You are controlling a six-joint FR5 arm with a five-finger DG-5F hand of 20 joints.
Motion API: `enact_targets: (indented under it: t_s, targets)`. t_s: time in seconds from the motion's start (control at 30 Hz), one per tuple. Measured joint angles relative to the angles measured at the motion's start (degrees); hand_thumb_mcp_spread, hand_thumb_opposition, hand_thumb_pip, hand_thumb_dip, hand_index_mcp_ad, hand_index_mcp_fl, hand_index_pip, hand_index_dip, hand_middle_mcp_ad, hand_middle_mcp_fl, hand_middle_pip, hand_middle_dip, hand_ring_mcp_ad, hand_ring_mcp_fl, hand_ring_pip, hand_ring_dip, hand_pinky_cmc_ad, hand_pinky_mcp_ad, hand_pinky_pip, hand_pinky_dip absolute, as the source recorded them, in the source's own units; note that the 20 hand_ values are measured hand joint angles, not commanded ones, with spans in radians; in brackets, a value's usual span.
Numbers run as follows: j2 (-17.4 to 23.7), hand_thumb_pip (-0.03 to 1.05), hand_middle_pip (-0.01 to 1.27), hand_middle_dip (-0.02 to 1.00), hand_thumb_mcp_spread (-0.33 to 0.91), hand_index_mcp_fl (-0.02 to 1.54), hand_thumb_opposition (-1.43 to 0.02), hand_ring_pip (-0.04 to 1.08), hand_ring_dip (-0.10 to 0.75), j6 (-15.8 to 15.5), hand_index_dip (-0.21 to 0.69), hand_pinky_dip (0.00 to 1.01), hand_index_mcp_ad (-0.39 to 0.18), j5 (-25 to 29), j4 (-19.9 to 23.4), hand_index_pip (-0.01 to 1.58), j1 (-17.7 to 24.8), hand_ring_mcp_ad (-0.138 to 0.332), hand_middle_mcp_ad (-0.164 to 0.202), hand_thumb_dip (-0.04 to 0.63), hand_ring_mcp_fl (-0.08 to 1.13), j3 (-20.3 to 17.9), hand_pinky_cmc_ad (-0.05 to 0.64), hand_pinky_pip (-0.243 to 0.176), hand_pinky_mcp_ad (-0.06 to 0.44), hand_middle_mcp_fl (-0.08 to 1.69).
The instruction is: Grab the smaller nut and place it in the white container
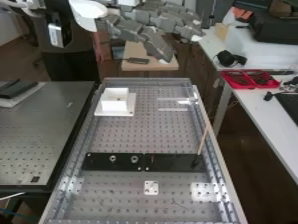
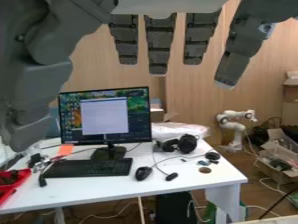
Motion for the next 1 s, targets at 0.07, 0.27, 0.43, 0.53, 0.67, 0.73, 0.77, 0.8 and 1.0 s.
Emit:
enact_targets:
  t_s: [0.07, 0.27, 0.43, 0.53, 0.67, 0.73, 0.77, 0.8, 1.0]
  targets:
    - [0.0, 0.44, 0.12, 0.23, 0.26, 0.07, -0.7, 0.13, 0.087, 0.18, 0.166, 0.61, -0.059, -0.55, 0.19, 0.13, -0.15, 0.148, 0.056, 0.108, 0.0, -0.04, 0.367, -0.075, 0.312, 0.12]
    - [0.0, 0.44, 0.12, 0.23, 0.26, 0.07, -0.7, 0.13, 0.087, 0.42, 0.166, 0.62, -0.059, -2.33, 0.73, 0.13, -0.71, 0.155, 0.059, 0.108, 0.0, -0.15, 0.367, -0.079, 0.312, 0.12]
    - [0.22, 0.44, 0.12, 0.23, 0.26, 0.07, -0.7, 0.13, 0.087, 0.49, 0.166, 0.62, -0.059, -2.81, 1.13, 0.13, -1.13, 0.155, 0.059, 0.108, 0.0, -0.5, 0.363, -0.079, 0.312, 0.12]
    - [0.29, 0.44, 0.12, 0.23, 0.26, 0.07, -0.7, 0.13, 0.087, 0.6, 0.166, 0.62, -0.059, -3.13, 1.36, 0.13, -1.35, 0.155, 0.059, 0.108, 0.0, -0.71, 0.367, -0.079, 0.312, 0.12]
    - [0.28, 0.44, 0.12, 0.23, 0.26, 0.07, -0.7, 0.13, 0.087, 0.79, 0.166, 0.62, -0.059, -3.67, 1.66, 0.13, -1.56, 0.155, 0.059, 0.108, 0.0, -0.84, 0.367, -0.079, 0.312, 0.12]
    - [0.27, 0.44, 0.12, 0.23, 0.26, 0.07, -0.7, 0.13, 0.087, 0.93, 0.166, 0.62, -0.059, -4.13, 1.96, 0.13, -1.67, 0.155, 0.059, 0.108, 0.0, -0.91, 0.367, -0.079, 0.312, 0.12]
    - [0.27, 0.44, 0.12, 0.23, 0.26, 0.07, -0.7, 0.13, 0.087, 0.92, 0.166, 0.62, -0.059, -4.26, 2.03, 0.13, -1.71, 0.155, 0.059, 0.108, 0.0, -0.92, 0.367, -0.079, 0.312, 0.12]
    - [0.26, 0.44, 0.12, 0.23, 0.26, 0.07, -0.7, 0.13, 0.087, 0.95, 0.166, 0.62, -0.059, -4.47, 2.14, 0.13, -1.75, 0.155, 0.059, 0.108, 0.0, -0.94, 0.367, -0.079, 0.312, 0.12]
    - [0.12, 0.44, 0.12, 0.23, 0.26, 0.07, -0.7, 0.13, 0.087, 1.21, 0.166, 0.62, -0.059, -5.11, 1.82, 0.13, -1.96, 0.155, 0.059, 0.108, 0.0, -0.83, 0.367, -0.075, 0.312, 0.12]
